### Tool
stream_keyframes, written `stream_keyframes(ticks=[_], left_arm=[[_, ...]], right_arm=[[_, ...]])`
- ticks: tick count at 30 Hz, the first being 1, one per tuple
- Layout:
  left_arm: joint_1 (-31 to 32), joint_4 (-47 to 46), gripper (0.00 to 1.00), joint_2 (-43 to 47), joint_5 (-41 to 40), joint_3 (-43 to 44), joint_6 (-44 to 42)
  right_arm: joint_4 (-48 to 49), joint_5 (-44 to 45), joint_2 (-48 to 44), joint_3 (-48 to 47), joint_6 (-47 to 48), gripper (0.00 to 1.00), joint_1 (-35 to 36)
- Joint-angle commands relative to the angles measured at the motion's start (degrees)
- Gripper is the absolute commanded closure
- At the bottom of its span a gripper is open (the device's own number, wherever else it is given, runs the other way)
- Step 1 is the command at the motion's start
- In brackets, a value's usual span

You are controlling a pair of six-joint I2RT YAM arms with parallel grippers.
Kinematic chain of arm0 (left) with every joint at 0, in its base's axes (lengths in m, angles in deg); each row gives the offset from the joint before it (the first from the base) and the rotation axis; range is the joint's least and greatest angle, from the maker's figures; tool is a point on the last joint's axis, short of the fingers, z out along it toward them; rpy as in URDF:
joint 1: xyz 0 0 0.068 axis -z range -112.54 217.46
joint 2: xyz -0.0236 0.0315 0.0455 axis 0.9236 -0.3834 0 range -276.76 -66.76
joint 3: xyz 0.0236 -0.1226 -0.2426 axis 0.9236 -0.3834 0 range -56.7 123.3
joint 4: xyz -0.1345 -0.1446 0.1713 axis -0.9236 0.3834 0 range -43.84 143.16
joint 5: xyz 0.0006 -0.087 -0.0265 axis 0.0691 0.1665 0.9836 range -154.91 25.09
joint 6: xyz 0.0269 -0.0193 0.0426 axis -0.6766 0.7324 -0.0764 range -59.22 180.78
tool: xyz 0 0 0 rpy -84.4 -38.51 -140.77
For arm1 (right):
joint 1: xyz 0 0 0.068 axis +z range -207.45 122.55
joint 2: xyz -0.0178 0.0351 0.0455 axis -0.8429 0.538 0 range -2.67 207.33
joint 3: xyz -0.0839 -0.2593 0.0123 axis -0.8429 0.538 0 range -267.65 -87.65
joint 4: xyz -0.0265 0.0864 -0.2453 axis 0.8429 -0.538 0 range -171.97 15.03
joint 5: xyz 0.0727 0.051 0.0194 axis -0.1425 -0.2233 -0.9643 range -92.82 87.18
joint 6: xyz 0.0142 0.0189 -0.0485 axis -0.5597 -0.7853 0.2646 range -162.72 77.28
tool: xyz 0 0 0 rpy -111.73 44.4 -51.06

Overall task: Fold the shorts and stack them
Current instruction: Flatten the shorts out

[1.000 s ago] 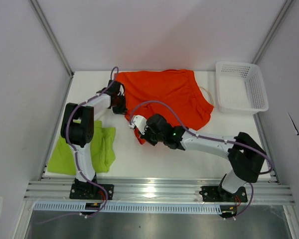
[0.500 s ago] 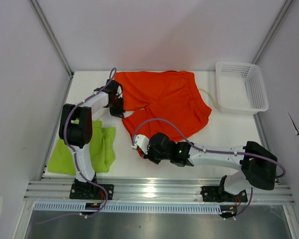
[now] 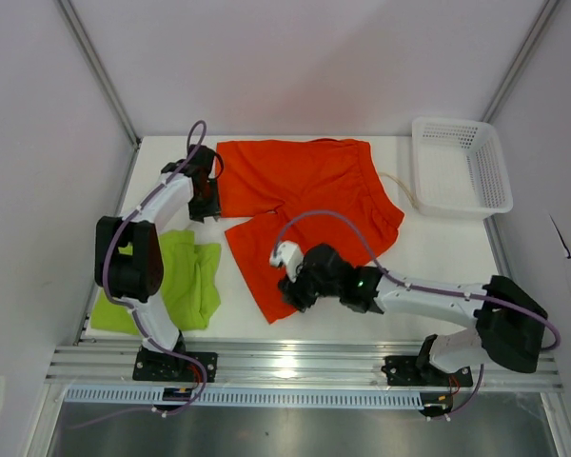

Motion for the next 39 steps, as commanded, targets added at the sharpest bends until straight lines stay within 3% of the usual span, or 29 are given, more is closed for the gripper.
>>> stream_keyframes(ticks=[1,3,7,10,13,14,16,19,25,26,35,39], left_arm=[[-0.4,3.5,0.57,3.5,-5.1,-0.8,1.4],[-0.5,2.6,0.53,5.0,-4.8,-3.3,2.2],[2.0,-4.0,0.43,12.8,2.3,-8.7,2.8],[11.5,-9.5,0.27,21.4,-0.4,-12.4,2.8],[16.7,-11.7,0.07,25.1,-3.5,-16.1,4.7],[18.7,-15.5,0.01,27.4,-2.9,-18.9,5.5],[19.2,-20.1,0.01,29.8,-1.5,-25.4,7.2],[18.9,-30.4,0.01,35.1,1.1,-32.2,10.8],[16.7,-42.0,0.01,42.4,2.1,-41.5,12.1],[16.7,-42.2,0.01,42.8,1.6,-42.2,12.0],[16.2,-46.2,0.01,45.6,-2.7,-46.2,11.1],[16.3,-45.1,0.01,44.9,2.6,-44.9,9.0]], right_arm=[[5.2,-0.5,-5.7,-1.2,-8.9,0.5,-10.5],[4.5,3.7,-7.2,-2.1,-16.3,0.55,-15.5],[-0.3,4.6,-8.5,-2.1,-26.1,0.55,-33.4],[-1.2,0.6,-7.8,-1.1,-31.9,0.49,-45.6],[-1.8,-1.3,-5.4,-1.2,-33.5,0.48,-52.7],[-2.5,0.5,-4.7,-1.7,-33.3,0.47,-53.6],[-2.4,2.6,-3.8,-2.2,-32.9,0.44,-54.9],[0.5,6.9,-3.0,-0.9,-33.4,0.22,-56.5],[9.0,11.9,-1.8,1.8,-35.7,0.08,-59.4],[9.2,13.1,-1.5,1.8,-35.7,0.01,-59.4],[15.3,16.2,2.9,4.5,-41.5,0.01,-61.4],[17.2,16.7,5.8,4.3,-41.9,0.11,-61.8]])
